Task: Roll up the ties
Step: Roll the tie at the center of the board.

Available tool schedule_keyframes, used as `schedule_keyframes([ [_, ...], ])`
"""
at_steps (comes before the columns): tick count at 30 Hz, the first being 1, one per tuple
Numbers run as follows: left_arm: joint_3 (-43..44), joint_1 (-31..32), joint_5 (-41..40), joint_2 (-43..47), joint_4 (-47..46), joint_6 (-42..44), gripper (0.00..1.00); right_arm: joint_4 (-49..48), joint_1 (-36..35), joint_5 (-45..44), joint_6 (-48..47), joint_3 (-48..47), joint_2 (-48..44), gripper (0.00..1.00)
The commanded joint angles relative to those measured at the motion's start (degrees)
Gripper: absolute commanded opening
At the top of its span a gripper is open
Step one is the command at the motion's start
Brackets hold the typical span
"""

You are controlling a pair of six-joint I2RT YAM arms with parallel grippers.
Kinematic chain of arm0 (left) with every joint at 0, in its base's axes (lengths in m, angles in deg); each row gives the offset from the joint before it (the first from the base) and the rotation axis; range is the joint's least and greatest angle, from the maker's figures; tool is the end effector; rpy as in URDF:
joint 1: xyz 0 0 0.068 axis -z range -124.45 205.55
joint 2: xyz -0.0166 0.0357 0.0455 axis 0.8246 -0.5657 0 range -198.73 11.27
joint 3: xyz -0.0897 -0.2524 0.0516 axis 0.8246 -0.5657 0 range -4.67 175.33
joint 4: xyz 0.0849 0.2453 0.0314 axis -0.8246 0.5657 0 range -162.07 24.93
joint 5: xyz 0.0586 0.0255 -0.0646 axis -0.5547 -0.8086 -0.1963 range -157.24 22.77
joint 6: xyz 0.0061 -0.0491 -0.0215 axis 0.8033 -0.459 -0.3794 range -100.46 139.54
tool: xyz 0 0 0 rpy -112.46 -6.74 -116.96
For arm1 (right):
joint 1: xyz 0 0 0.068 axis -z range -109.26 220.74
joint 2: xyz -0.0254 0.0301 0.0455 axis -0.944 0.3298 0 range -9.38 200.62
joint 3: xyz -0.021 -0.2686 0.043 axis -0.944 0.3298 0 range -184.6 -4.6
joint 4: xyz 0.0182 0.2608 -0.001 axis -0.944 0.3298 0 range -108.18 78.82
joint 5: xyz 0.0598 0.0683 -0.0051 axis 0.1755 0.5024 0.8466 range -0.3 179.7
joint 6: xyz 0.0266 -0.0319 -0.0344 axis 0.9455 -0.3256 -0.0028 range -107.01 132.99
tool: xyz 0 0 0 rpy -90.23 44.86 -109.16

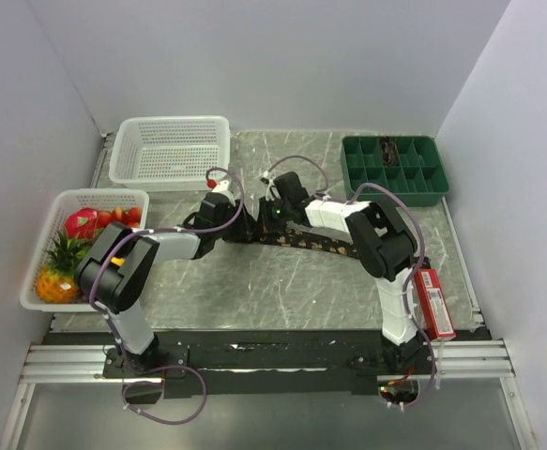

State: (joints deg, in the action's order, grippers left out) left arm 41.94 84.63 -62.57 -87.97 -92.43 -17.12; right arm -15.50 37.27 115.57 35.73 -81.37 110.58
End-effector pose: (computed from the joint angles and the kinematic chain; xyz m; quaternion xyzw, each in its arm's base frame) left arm 0.3056 -0.1733 0.1572 -0.0382 0.8744 -0.2917 0.3857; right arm 0.3629 0.2587 0.1422 -0.1682 0.8914 0.3555 0.2252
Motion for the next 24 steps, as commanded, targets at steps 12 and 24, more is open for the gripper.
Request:
schedule_keyframes([
  [12,-1.7,-6.5,-8.1,14.4,6.9,0.3,0.7,3.8,-1.9,-3.9,-2.0,-4.3,2.6,0.0],
  [24,-2.0,-12.1,4.8,1.9,-0.1,-0.2,0.64,4.5,-1.8,-0.5,-1.4,-5.3,1.3,0.0],
])
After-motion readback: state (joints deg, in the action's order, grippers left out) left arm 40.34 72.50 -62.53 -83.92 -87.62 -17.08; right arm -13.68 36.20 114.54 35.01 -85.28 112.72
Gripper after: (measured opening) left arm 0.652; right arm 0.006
